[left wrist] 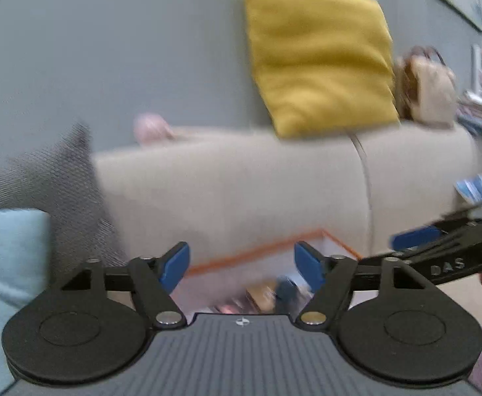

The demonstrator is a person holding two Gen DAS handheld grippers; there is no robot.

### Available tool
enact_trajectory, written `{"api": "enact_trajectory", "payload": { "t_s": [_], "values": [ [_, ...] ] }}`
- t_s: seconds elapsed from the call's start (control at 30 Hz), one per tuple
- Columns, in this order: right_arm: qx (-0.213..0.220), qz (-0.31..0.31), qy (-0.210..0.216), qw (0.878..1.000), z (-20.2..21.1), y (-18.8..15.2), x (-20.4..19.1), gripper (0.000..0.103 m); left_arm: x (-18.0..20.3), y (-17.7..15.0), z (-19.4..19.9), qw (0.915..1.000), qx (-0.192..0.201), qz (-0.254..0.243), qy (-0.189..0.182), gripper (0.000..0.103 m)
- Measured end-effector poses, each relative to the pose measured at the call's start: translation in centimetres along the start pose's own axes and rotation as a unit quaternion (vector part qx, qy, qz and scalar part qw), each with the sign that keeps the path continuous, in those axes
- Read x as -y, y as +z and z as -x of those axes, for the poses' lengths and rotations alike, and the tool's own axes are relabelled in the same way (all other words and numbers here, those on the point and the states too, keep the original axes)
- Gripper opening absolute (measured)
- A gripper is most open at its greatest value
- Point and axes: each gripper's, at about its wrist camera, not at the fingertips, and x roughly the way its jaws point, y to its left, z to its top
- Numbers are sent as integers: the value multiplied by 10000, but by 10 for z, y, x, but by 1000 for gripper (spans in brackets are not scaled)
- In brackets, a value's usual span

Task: Organize rigid objects

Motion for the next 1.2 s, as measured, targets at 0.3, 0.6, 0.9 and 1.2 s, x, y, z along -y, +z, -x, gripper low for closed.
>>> {"api": "enact_trajectory", "payload": {
  "t_s": [0.3,0.6,0.9,1.2],
  "values": [
    [795,-29,-372,9961,63,-43,-40,79,5,-25,67,9936,485,610,822,94],
    [600,41,-644,9961,77,-76,-54,80,12,-66,72,9911,-398,976,819,94],
    [323,-32,-749,9967,72,-96,-53,81,17,-92,70,9832,-1095,1208,825,94],
    [150,-13,-695,9975,67,-105,-53,81,19,-91,71,9834,-1129,1156,826,94]
  ]
}}
